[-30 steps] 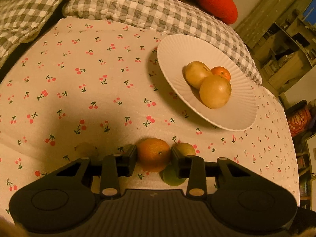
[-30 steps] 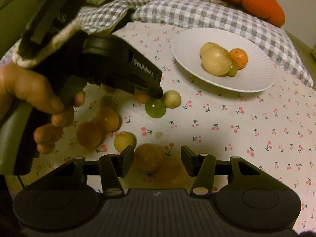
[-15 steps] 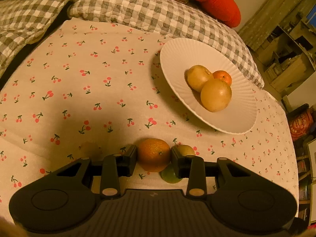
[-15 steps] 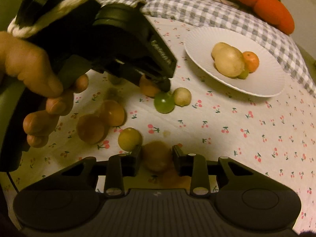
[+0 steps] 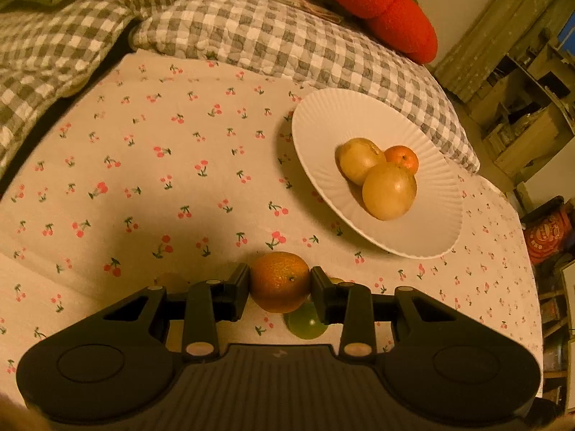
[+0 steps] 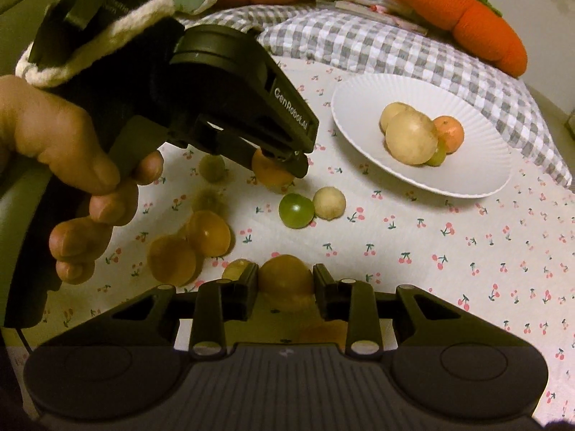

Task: Organize fruits
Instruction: 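Carry the orange and brown-orange fruit over the white plate and lower them, then open both tools to release the fruits onto the white plate, then move both tools back to the remaining fruits on the sheet, then grasp another orange with the left tool while the right tool grasps an orange fruit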

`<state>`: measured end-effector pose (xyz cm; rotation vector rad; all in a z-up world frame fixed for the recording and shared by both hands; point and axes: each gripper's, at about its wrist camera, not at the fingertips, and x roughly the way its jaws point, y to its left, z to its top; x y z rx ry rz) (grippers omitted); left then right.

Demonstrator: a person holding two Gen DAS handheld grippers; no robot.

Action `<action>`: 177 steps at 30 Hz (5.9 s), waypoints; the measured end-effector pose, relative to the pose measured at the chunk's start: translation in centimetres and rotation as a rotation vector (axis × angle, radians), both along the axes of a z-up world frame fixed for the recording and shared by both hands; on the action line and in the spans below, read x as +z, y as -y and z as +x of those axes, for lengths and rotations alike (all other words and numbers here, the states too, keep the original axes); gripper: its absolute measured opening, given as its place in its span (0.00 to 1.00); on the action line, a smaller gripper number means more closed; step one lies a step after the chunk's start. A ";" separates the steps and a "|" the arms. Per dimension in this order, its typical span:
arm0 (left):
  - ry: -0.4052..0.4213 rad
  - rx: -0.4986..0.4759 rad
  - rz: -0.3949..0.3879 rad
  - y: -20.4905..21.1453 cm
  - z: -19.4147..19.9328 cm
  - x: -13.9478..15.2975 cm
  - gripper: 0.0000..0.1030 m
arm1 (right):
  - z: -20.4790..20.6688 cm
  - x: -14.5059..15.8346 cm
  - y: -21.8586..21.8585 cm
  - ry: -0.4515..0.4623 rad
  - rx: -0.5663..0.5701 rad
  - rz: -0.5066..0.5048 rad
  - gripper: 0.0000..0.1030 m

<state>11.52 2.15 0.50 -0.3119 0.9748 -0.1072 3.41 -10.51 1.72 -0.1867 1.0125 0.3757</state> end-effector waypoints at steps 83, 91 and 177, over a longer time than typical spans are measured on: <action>0.169 -0.147 -0.065 2.6 4.4 1.3 0.26 | 8.6 1.2 8.7 0.139 -0.313 0.149 0.29; 0.167 -0.150 -0.052 2.8 4.4 1.3 0.33 | 8.8 0.6 7.8 0.128 -0.288 0.122 0.32; -0.071 -0.264 0.079 -1.4 -8.7 -1.0 0.44 | -0.5 1.2 1.8 -0.024 0.011 -0.040 0.59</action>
